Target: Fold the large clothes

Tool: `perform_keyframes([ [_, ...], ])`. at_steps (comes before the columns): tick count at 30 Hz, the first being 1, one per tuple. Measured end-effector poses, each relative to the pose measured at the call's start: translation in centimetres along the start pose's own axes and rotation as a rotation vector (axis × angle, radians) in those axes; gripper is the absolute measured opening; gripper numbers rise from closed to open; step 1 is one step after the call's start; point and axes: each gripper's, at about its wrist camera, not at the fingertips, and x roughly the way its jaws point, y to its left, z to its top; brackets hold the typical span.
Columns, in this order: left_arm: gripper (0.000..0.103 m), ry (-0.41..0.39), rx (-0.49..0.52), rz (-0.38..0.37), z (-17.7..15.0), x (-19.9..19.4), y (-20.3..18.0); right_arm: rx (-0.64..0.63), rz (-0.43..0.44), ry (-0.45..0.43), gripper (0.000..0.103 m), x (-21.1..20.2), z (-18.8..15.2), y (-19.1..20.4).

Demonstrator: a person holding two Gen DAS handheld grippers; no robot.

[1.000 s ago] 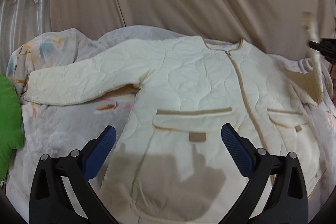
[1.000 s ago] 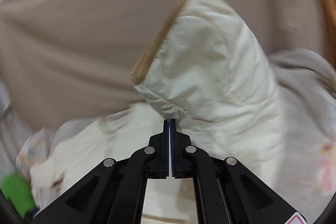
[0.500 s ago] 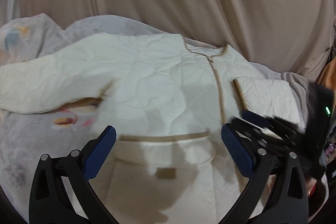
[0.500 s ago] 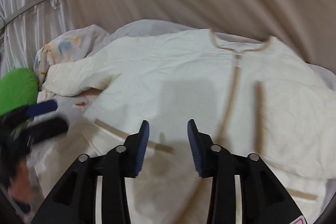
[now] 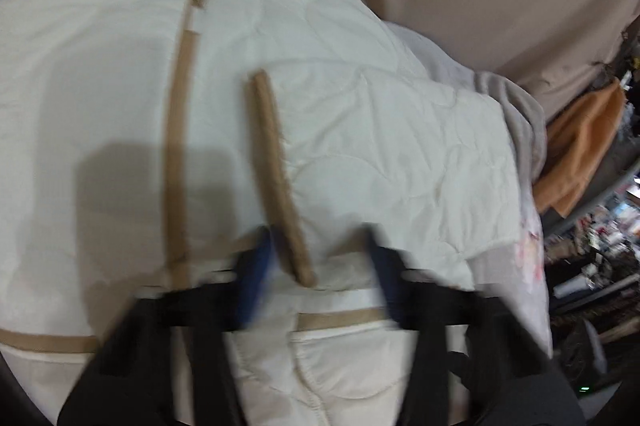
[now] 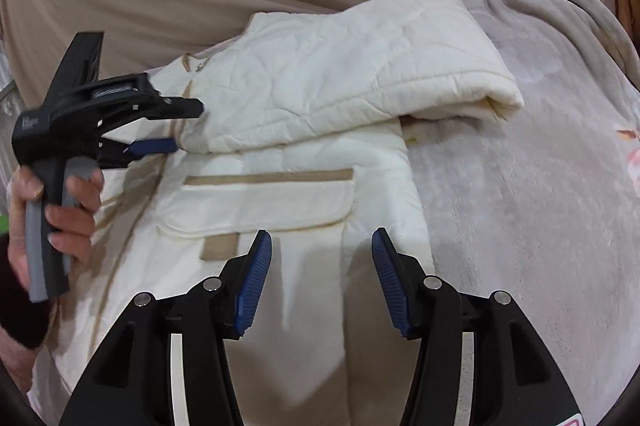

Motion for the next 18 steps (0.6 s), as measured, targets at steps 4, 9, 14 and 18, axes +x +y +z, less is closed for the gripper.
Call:
perform_keyframes([
  [4,0.003,-0.166,0.028,0.015,2.0,-6.0,1.1,-0.070,-0.025,-0.019,0.058,0.0,-0.3,1.4],
  [9,0.000,-0.391,-0.001,0.216,4.1,-15.8,6.7,-0.083,-0.024,-0.017,0.059,0.2,-0.2,1.6],
  [14,0.000,-0.322,-0.108,0.287,2.3,-17.2,13.5,-0.026,0.022,-0.035,0.059,-0.4,2.0,1.1],
  [18,0.020,-0.207,-0.008,0.125,-0.3,-14.1,9.6,0.003,0.024,-0.046,0.062,-0.6,2.1,1.3],
])
